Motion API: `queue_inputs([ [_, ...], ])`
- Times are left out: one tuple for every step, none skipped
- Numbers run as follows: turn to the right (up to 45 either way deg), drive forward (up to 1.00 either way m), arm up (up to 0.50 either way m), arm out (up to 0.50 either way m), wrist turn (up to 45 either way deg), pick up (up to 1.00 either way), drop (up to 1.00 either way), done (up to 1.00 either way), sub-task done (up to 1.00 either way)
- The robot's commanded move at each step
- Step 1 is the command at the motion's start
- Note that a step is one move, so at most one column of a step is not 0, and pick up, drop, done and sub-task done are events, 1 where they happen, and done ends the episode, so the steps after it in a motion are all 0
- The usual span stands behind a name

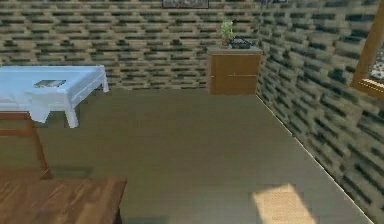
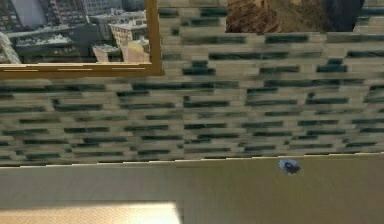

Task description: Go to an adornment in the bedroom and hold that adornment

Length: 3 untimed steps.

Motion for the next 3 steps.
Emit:
queue_inputs([
  [45.0,0.0,0.0,0.0,0.0,0.0,0.0,0.0,0.0],
  [42.0,0.0,0.0,0.0,0.0,0.0,0.0,0.0,0.0],
  [0.0,0.25,0.0,0.0,0.0,0.0,0.0,0.0,0.0],
])
